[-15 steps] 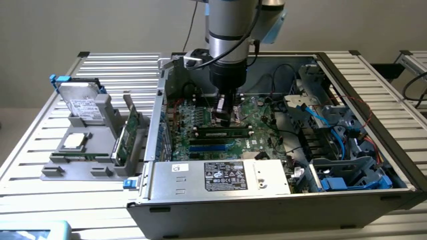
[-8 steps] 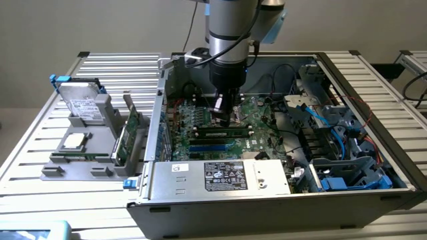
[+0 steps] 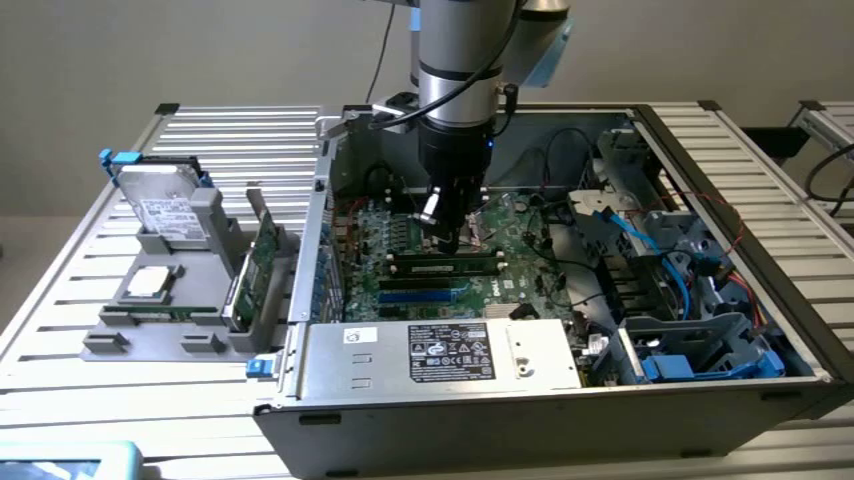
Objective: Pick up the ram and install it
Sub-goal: 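Press down the ram until it locks into place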
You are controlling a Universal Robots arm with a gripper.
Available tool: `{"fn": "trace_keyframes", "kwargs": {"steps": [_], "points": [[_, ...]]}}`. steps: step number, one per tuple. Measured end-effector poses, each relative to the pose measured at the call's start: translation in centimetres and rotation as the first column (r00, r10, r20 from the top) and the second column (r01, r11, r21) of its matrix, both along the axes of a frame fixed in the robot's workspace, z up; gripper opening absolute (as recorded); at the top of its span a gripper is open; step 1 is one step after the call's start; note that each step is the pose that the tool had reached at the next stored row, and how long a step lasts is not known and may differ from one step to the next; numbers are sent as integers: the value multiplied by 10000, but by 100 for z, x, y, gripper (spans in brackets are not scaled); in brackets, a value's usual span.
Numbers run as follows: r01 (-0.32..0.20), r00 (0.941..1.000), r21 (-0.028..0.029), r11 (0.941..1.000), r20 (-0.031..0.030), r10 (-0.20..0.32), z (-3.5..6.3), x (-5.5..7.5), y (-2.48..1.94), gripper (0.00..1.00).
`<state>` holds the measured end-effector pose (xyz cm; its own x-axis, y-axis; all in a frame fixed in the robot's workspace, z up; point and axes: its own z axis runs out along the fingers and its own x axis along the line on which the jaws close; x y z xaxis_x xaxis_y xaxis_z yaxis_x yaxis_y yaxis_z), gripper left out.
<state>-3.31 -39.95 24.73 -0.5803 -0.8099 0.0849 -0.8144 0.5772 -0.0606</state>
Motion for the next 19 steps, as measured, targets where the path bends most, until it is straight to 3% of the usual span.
{"fn": "trace_keyframes", "kwargs": {"steps": [5,9,19], "points": [[704,9975,0,9975,0,-704,0,0,0,11],[1391,9903,0,9903,0,-1391,0,0,0,11],[2694,9630,3,9630,4,-2694,-1,0,0,11]]}}
